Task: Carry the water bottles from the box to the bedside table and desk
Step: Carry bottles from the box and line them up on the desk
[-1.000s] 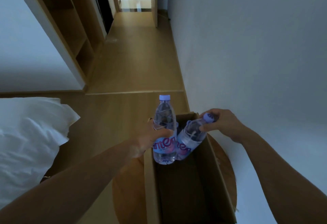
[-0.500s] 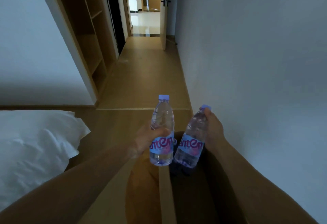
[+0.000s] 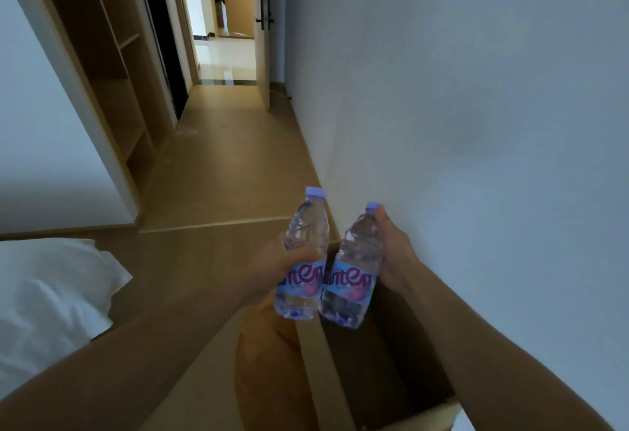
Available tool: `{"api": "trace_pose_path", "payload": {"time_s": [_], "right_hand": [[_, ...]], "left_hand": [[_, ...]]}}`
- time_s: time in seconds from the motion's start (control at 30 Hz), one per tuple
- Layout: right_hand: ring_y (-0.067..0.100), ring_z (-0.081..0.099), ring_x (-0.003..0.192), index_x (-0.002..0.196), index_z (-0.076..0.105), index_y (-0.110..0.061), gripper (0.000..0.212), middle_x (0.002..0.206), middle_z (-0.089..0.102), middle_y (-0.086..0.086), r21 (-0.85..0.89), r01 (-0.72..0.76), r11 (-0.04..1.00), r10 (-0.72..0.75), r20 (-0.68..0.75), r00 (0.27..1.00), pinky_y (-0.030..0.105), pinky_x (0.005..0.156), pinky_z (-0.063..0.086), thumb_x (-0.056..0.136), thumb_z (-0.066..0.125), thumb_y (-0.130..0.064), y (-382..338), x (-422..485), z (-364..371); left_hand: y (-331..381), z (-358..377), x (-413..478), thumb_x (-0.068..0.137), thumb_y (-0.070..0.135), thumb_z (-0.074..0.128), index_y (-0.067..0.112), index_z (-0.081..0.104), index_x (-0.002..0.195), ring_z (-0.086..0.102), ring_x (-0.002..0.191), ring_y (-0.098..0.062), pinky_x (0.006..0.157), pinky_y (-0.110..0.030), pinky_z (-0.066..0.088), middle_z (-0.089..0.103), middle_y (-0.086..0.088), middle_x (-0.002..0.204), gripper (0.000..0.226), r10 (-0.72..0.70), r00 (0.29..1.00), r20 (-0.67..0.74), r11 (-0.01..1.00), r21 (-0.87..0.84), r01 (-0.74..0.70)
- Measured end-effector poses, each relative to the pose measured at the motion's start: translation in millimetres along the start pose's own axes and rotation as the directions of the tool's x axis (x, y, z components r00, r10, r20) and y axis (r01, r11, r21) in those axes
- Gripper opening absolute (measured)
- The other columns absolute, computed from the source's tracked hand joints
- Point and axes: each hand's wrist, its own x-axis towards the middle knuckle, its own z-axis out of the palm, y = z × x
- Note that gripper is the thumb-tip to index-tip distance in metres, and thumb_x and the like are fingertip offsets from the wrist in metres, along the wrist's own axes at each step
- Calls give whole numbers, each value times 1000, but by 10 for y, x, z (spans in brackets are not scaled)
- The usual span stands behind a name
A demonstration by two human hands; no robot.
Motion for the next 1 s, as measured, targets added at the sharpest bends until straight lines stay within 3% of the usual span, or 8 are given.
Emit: {"api": "trace_pose_path", "payload": {"time_s": [0.13,0.2,0.33,0.53,0.7,0.8,0.9,1.0], "right_hand": [[23,64,68,83,62,-12,46,75,65,9,85,15,996,-15,8,1000,38,72,53,87,57,-57,-137,-244,-139],[25,62,66,74,60,-11,40,70,63,9,77,38,996,-39,10,999,40,73,52,86,65,-49,-196,-402,-259],[35,58,83,76,55,-11,29,78,58,11,4,76,997,-76,88,993,47,82,50,71,80,-25,-272,-810,-489],[20,67,63,82,58,-10,17,74,63,8,-21,115,993,-116,-118,986,31,62,58,81,75,-6,-237,-1318,-856],[28,71,75,92,66,-9,22,83,71,10,-96,155,983,-178,-306,935,44,79,60,76,80,-13,-224,-1821,-1160],[25,70,68,93,65,-6,21,82,69,11,-91,193,977,-213,-414,885,36,66,59,78,77,-12,-196,-2175,-1231],[26,69,70,90,62,-7,16,79,68,10,-88,231,969,-245,-485,839,35,65,55,80,75,-10,-139,-2539,-1241],[26,67,69,86,61,-7,12,77,66,11,-112,248,962,-267,-566,780,33,64,56,80,72,-8,-30,-2929,-1205]], "left_hand": [[118,145,-143,79,18,79,10,67,103,74,75,-20,71,-33,60,76,-9,87,28,18,999,49,999,33,-19],[165,251,-219,70,28,83,8,67,100,74,74,-21,70,-34,61,76,-12,87,39,20,998,67,999,36,-22],[184,504,-341,56,42,81,9,68,97,73,80,-30,83,-45,59,75,-19,91,54,13,995,97,998,63,-19],[142,964,-509,63,40,84,6,63,118,73,89,-34,88,-49,58,75,-19,100,68,5,982,189,995,95,-24],[194,1362,-617,92,23,69,14,61,101,73,77,-23,75,-34,60,73,-11,86,15,22,948,319,979,186,-85],[173,1509,-636,94,25,68,13,61,100,73,84,-31,89,-46,59,73,-14,88,15,-5,903,430,977,195,-87],[188,1614,-774,95,21,66,15,61,93,73,73,-16,78,-34,59,71,-7,83,9,-11,857,516,972,206,-112],[175,1712,-924,87,23,76,14,66,101,75,88,-28,86,-41,60,77,-11,93,19,-43,782,621,961,241,-138]]}}
